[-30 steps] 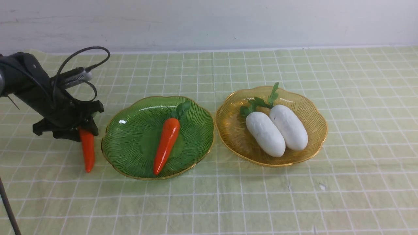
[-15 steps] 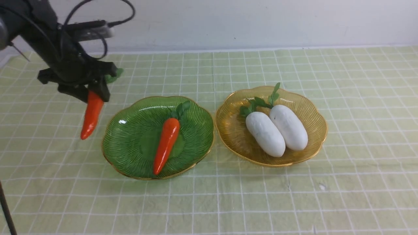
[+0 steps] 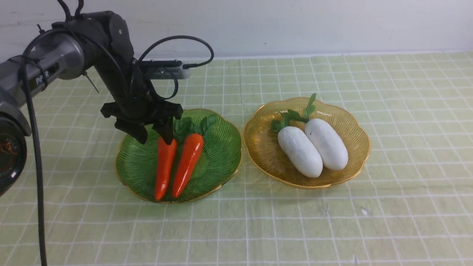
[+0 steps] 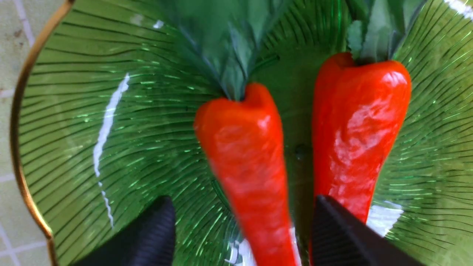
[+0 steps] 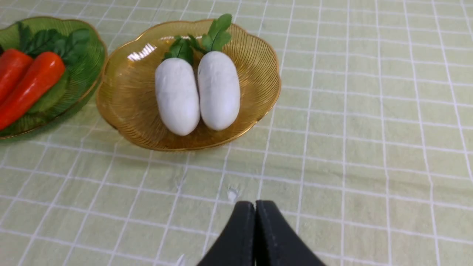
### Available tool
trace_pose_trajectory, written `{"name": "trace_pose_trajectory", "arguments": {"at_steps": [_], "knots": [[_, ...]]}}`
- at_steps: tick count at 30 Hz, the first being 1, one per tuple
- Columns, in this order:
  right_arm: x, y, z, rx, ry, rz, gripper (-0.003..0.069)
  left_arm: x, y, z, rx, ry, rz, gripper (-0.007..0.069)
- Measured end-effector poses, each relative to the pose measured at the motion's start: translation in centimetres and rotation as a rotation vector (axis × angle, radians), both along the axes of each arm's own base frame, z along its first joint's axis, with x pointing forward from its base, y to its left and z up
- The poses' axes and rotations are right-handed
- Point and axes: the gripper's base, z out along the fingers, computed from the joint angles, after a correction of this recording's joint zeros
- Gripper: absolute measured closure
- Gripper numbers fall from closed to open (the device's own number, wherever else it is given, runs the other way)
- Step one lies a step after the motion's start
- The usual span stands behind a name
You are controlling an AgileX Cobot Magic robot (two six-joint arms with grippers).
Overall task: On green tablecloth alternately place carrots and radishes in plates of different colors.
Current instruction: 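Pick up the carrot and put it on the nearest plate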
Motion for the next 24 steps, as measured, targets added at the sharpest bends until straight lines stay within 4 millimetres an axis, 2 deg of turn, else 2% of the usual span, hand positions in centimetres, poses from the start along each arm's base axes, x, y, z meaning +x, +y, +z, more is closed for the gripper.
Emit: {"name": "trace_pose_trajectory", "arguments": {"at_steps": [1,5,7,10,12,15,19,21,24], "knots": [[-0.1,0.0,0.0,0.002,0.003,0.000,0.0673,0.0,0.0,0.0,0.000,0.000,0.000,0.0151],[-3.4,0.1,2.0,-0.005,-0.085,0.003,0.0673,0.0,0.0,0.0,0.001,0.001,0.000,0.0130],[-6.3,0.0,2.4,-0.036,-0.170,-0.005,0.0673,0.0,0.0,0.0,0.001,0.001,0.000,0.0144],[-9.8,-0.3,1.5,-0.082,-0.297,-0.024,0.0673,0.0,0.0,0.0,0.001,0.001,0.000,0.0206],[-10.5,-0.3,0.5,-0.096,-0.363,-0.031,0.0673,0.0,0.0,0.0,0.001,0.001,0.000,0.0242],[-10.3,-0.5,-1.6,-0.097,-0.486,-0.057,0.0673,0.0,0.0,0.0,0.000,0.001,0.000,0.0308],[-8.0,-1.0,-4.4,-0.067,-0.639,-0.119,0.0673,0.0,-0.1,0.0,-0.013,0.003,0.003,0.0466],[-7.2,-1.2,-5.2,-0.059,-0.697,-0.147,0.0673,0.0,-0.1,0.0,-0.014,0.003,0.003,0.0536],[-6.5,-1.5,-5.9,-0.050,-0.785,-0.185,0.0673,0.0,-0.2,0.0,-0.019,0.003,0.004,0.0601]]}}
